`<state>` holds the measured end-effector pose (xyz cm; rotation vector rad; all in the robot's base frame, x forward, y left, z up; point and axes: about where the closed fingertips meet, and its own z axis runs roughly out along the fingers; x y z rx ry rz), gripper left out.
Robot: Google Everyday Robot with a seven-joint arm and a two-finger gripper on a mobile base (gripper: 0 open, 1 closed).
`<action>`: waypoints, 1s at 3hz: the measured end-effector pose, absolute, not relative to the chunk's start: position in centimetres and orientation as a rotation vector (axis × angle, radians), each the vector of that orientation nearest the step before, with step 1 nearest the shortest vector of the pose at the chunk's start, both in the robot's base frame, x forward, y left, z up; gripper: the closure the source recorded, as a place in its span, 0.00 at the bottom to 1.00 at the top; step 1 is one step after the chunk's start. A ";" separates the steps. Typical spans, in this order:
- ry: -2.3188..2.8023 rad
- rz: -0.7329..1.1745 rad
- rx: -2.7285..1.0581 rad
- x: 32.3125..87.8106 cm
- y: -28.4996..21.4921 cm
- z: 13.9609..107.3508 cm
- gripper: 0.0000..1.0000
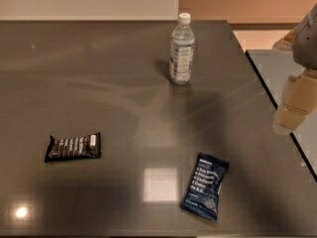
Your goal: Knock blue plastic bottle over
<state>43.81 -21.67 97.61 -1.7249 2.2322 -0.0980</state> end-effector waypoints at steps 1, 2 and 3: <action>2.230 -0.099 -1.724 43.8 -21.6 97.7 0.00; 2.209 -0.044 -1.689 45.6 -20.7 97.5 0.00; 2.179 0.025 -1.636 49.4 -18.8 97.1 0.00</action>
Offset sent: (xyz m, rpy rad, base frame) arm 0.0468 0.0243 -0.0072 0.1457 -0.0017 -0.0077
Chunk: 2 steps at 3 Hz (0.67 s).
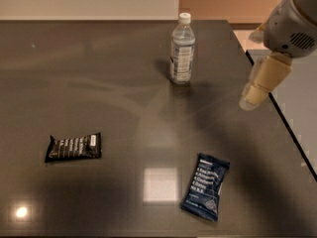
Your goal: Knock blue plastic bottle over
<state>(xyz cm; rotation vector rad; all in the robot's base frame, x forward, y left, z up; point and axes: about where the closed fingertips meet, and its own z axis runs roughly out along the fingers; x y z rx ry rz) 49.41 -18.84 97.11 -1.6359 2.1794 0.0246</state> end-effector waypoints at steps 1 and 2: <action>2.151 0.082 -1.572 53.8 -17.0 96.8 0.00; 2.130 0.136 -1.505 57.9 -15.3 96.5 0.00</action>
Offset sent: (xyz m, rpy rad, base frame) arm 0.1395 0.0552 -0.0088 0.2323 -0.0536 -0.0696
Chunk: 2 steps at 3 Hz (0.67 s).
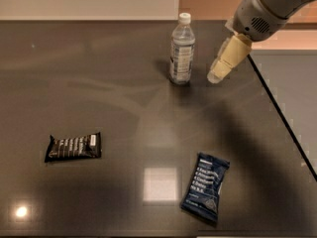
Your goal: Knock blue plastic bottle over
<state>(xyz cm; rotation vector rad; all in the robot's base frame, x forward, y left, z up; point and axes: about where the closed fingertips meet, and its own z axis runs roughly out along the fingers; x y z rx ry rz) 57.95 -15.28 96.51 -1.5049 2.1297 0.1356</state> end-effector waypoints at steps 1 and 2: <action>2.102 0.194 -1.453 61.8 -13.3 96.0 0.00; 2.081 0.275 -1.406 64.7 -11.5 95.2 0.00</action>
Offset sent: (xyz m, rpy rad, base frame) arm 0.1039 0.0551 -0.0181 0.2383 0.0039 -0.0245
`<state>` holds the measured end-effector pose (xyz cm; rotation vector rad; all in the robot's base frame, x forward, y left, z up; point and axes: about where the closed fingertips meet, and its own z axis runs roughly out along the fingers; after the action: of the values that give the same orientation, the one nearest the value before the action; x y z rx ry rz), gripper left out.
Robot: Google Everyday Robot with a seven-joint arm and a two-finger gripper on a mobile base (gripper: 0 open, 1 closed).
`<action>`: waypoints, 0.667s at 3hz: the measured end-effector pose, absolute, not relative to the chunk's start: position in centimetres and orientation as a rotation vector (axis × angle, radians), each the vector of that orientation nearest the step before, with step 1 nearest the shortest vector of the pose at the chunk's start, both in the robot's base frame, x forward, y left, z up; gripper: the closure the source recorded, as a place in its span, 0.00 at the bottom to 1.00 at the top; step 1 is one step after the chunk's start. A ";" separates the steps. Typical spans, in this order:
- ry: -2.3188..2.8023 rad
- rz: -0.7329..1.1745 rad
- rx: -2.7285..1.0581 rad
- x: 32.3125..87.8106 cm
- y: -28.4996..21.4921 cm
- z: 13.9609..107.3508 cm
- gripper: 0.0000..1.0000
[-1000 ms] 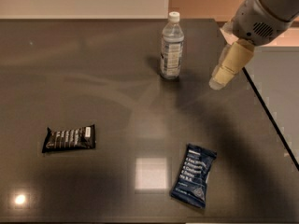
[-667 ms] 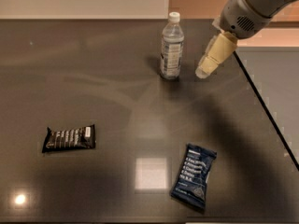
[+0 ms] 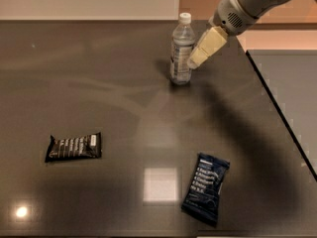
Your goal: Knock blue plastic bottle over
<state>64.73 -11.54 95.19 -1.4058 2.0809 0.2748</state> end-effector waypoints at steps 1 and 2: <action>2.054 0.340 -1.384 66.6 -10.0 94.7 0.00; 2.034 0.368 -1.362 68.6 -9.1 94.3 0.00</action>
Offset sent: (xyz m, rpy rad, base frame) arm 0.0633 0.0285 -0.0078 0.1330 -0.0195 0.0006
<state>68.63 -9.14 94.26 -1.3616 2.0343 0.3679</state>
